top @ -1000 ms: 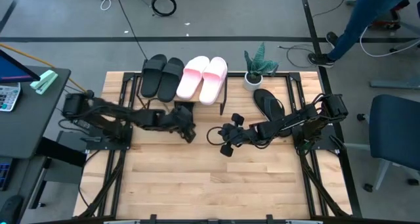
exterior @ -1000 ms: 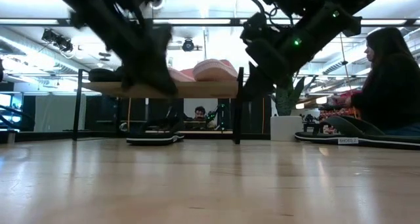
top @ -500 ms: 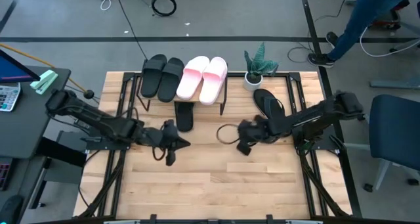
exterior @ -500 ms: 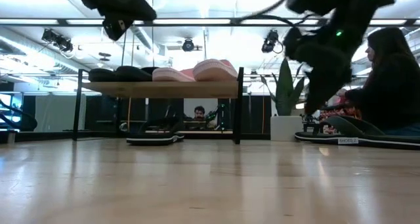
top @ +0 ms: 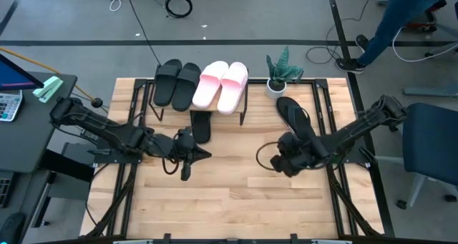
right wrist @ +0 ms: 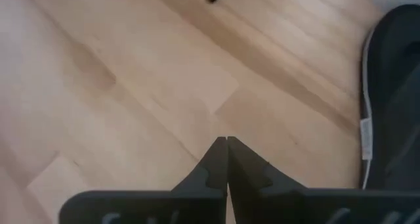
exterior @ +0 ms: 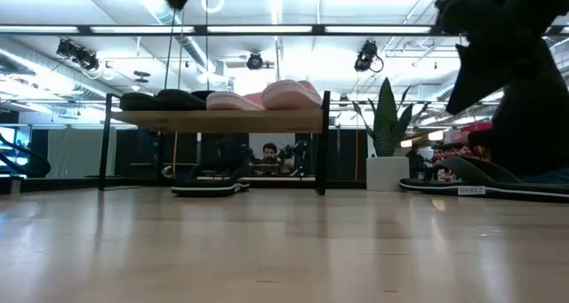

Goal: Pick and place slides into the shelf
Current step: Put the black slipper under the shelf

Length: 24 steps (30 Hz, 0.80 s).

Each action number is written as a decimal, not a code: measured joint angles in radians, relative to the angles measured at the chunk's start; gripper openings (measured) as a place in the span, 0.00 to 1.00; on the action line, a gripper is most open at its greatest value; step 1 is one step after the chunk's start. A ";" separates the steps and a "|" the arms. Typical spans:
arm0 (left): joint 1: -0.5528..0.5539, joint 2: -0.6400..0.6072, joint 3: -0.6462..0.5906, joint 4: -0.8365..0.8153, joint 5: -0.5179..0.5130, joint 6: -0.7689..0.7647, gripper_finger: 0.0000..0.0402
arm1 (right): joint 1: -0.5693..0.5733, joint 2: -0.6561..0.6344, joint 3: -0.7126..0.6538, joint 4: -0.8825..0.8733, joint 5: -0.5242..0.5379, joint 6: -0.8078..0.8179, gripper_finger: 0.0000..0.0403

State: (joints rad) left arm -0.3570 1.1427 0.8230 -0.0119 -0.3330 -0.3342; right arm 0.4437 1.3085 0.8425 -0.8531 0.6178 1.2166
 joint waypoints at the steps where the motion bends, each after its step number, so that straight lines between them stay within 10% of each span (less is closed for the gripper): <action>1: 0.000 0.000 0.019 0.001 0.000 0.036 0.03 | 0.022 0.003 0.000 -0.011 0.027 0.035 0.02; 8: -0.008 0.000 0.081 -0.003 0.001 0.129 0.08 | 0.139 0.034 0.000 -0.049 0.058 0.367 0.02; 24: -0.011 0.002 0.069 -0.053 0.000 0.117 0.03 | 0.148 0.070 0.000 -0.111 -0.070 0.275 0.13</action>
State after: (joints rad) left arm -0.3679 1.1447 0.8921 -0.0650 -0.3328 -0.2174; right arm 0.5913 1.3790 0.8425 -0.9638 0.5480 1.4917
